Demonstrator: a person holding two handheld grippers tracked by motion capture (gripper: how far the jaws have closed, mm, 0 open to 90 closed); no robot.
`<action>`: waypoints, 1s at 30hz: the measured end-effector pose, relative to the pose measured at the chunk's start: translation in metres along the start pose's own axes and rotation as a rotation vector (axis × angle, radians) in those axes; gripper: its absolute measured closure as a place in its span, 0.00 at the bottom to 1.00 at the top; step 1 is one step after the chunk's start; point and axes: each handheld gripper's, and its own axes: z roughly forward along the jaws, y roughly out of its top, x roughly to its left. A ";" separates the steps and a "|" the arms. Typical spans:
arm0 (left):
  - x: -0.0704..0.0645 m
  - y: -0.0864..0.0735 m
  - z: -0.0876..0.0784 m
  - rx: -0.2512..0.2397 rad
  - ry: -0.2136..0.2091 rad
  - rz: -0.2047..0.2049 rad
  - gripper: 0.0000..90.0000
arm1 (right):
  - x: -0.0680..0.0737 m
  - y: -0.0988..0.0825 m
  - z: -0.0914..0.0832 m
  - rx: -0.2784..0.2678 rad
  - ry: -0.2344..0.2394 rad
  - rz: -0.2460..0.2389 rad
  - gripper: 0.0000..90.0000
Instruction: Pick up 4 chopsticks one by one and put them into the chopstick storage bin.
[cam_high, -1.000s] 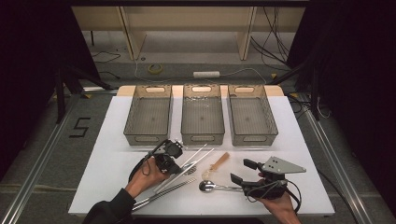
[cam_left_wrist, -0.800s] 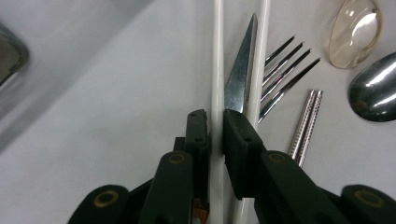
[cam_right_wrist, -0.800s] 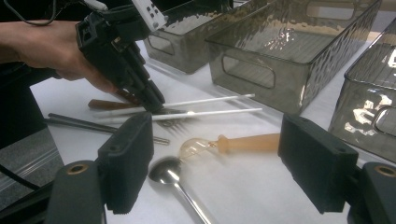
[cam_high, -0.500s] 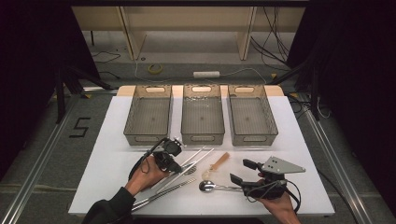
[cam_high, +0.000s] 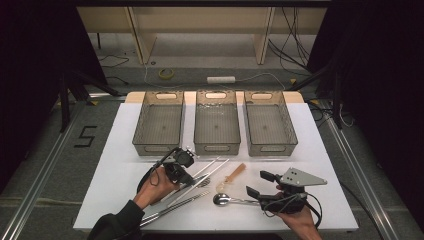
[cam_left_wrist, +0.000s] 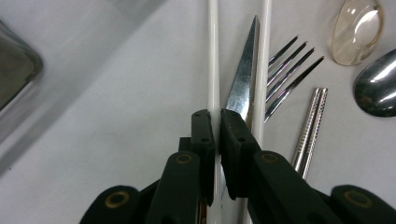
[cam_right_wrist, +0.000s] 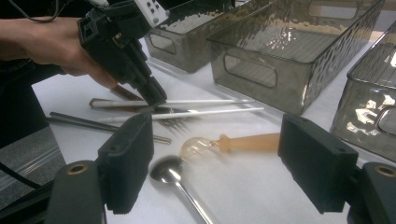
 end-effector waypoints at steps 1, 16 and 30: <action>0.000 0.000 -0.002 -0.004 0.003 0.004 0.93 | 0.000 0.000 0.000 0.001 0.000 0.000 0.31; -0.003 -0.004 -0.026 -0.060 -0.010 0.029 0.94 | 0.001 0.000 0.000 0.003 0.004 -0.002 0.31; 0.000 -0.005 -0.047 -0.115 -0.012 0.033 0.94 | 0.000 0.000 0.000 0.001 0.002 0.002 0.31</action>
